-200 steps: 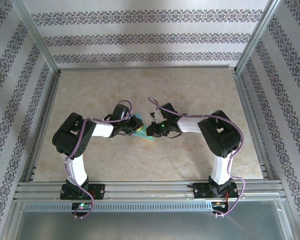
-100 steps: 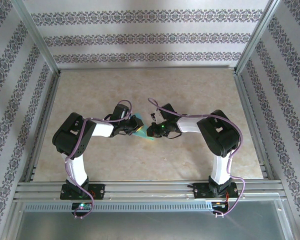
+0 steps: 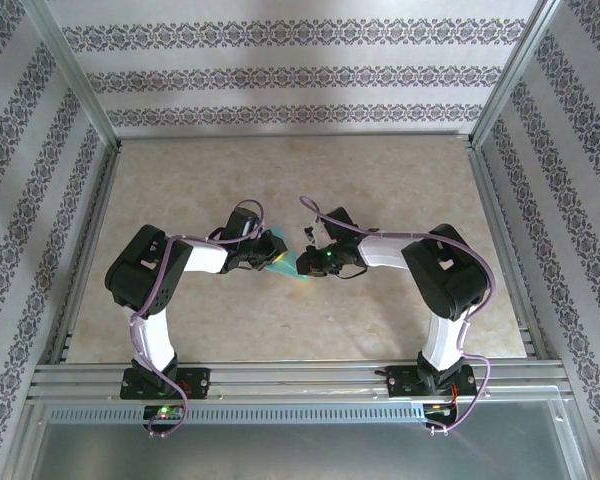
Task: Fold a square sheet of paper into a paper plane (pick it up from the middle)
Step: Fourth fold the wing at the center of the table.
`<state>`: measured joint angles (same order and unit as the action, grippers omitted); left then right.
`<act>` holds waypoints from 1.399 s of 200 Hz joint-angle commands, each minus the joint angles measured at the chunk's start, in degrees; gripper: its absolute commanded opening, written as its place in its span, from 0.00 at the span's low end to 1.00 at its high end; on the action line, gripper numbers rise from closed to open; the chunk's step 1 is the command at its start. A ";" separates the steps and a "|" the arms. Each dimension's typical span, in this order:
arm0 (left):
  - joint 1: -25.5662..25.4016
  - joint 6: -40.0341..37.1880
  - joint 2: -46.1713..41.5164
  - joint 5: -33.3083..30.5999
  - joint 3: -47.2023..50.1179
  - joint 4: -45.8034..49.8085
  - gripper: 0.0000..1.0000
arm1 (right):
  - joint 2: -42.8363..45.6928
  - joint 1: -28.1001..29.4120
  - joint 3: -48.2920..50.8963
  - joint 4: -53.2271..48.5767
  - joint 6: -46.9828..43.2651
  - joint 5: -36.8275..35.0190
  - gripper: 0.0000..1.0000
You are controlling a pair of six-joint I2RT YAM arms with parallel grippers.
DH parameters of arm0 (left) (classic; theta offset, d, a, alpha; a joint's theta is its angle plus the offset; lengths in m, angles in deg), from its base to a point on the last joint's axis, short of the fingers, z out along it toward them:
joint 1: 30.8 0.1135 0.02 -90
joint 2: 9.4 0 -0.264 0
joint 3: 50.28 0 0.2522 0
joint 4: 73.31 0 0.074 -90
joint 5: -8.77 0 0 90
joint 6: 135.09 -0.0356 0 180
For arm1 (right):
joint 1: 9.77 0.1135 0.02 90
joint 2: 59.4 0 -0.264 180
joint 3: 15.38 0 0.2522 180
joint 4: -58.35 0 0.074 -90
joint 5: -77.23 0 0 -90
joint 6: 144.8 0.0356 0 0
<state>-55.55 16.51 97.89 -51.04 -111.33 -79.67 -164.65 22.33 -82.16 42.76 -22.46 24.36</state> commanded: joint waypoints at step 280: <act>-0.22 -0.16 1.60 1.00 -0.34 3.33 0.13 | -3.73 2.02 -6.05 -4.47 -0.55 -7.27 0.08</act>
<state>-55.55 16.51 97.91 -50.75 -111.35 -79.62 -167.64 24.58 -87.91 39.37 -23.42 19.33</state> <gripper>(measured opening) 0.126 0.079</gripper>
